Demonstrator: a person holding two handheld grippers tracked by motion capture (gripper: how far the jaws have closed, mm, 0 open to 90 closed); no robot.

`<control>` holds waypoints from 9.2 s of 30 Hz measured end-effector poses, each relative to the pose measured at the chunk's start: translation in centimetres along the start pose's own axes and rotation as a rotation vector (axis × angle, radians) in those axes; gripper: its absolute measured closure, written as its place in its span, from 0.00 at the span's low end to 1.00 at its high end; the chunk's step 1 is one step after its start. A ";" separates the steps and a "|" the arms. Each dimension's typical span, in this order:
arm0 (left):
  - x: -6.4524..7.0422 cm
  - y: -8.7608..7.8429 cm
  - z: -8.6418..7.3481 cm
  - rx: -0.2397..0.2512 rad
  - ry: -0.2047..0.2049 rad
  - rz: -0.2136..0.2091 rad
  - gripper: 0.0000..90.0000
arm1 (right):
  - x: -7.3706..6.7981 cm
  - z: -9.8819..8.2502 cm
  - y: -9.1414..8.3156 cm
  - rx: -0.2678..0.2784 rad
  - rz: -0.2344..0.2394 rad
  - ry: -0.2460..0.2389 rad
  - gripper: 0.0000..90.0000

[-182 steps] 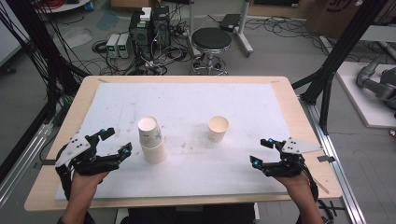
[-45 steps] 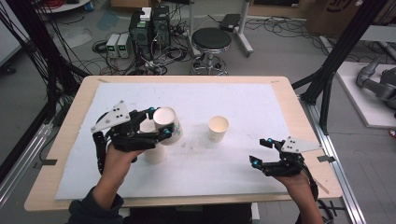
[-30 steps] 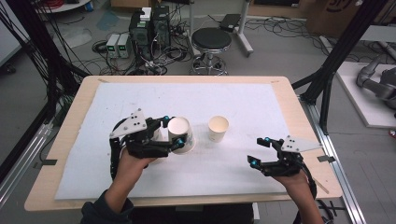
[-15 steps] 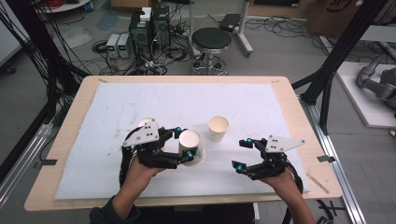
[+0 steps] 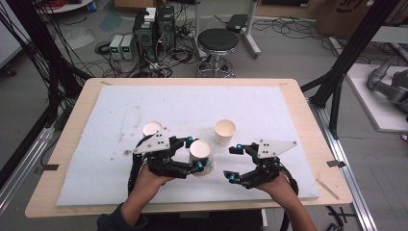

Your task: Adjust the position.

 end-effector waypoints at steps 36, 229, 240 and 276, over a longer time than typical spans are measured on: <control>1.4 1.6 -0.5 0.013 -0.005 -0.123 0.39 | -1.9 1.0 3.2 0.070 0.197 0.039 0.31; -0.4 3.3 -5.9 -0.515 0.218 -0.033 0.20 | 0.1 -0.9 1.2 -0.463 0.121 -0.244 0.36; -0.6 3.9 -6.9 -0.584 0.229 -0.027 0.21 | 0.0 -0.6 1.6 -0.562 0.120 -0.282 0.36; -0.9 4.1 -8.0 -0.566 0.134 -0.036 0.38 | 0.1 0.0 2.2 -0.440 0.145 -0.191 0.23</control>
Point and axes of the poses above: each handheld gripper's, and its own axes: y roughly forward along the jaws, z roughly out of its top, x roughly to its right, the point moved 9 cm from there along y, roughly forward along the jaws, and after that the axes turned 6 degrees about -y, right-handed, at the moved point
